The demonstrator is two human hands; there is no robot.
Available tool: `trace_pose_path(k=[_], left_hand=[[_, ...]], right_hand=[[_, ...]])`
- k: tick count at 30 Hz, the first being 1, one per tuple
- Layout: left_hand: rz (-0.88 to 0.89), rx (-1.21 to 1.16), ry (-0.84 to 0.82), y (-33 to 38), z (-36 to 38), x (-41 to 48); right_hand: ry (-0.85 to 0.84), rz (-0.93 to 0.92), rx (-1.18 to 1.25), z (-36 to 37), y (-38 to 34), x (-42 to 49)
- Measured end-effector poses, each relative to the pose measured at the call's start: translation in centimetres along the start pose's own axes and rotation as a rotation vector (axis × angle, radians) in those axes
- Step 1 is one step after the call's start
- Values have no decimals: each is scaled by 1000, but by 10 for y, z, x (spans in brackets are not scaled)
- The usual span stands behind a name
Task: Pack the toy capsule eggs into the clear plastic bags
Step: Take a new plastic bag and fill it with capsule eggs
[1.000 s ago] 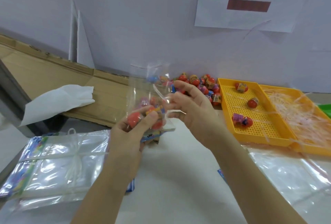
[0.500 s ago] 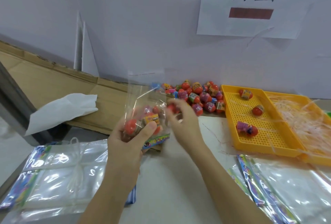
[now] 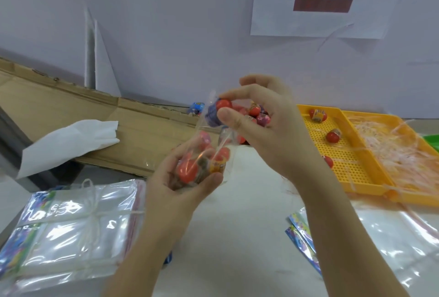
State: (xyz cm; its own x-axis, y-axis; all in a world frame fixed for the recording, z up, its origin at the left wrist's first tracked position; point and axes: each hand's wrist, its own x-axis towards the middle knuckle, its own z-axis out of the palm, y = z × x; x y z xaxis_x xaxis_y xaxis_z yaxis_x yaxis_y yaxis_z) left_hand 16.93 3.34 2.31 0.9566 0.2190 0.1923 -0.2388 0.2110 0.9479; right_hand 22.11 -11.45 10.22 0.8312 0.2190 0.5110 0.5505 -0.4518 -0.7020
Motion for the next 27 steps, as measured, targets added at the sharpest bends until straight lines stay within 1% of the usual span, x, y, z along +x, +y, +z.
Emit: trace_pose_path(k=[2, 7, 9, 13, 15, 18, 19, 20, 21, 23, 24, 25, 26, 27], left_hand=[[-17, -2, -38, 1, 0, -1], [-71, -44, -161, 3, -1, -1], [-97, -67, -190, 3, -2, 1], [-117, -63, -106, 2, 0, 2], [-106, -65, -54, 2, 0, 1], [-89, -46, 12, 2, 0, 2], [-81, -35, 24, 2, 0, 2], [-77, -41, 41, 2, 0, 2], [-74, -57, 64, 2, -1, 2], [-63, -64, 116, 1, -4, 3], [-64, -53, 135, 0, -5, 4], [-67, -47, 147, -1, -6, 4], [-73, -52, 152, -1, -6, 4], [-74, -57, 151, 0, -5, 4]], right_hand=[[-23, 46, 5, -1, -2, -1], [-243, 155, 16, 3, -1, 0], [-288, 165, 17, 5, 0, 1], [-338, 151, -6, 8, 2, 0], [-376, 129, -71, 13, 1, -1], [-481, 76, -153, 16, 1, -1], [-505, 53, -140, 15, 1, -1], [-494, 30, -80, 15, 1, -1], [-427, 17, 26, 14, 3, 0], [-148, 26, 230, 13, 14, 4], [-35, 62, 252, 13, 24, 6], [10, 107, 176, 14, 35, 8], [-31, 156, 0, 16, 47, 9], [-145, 207, -201, 19, 60, 7]])
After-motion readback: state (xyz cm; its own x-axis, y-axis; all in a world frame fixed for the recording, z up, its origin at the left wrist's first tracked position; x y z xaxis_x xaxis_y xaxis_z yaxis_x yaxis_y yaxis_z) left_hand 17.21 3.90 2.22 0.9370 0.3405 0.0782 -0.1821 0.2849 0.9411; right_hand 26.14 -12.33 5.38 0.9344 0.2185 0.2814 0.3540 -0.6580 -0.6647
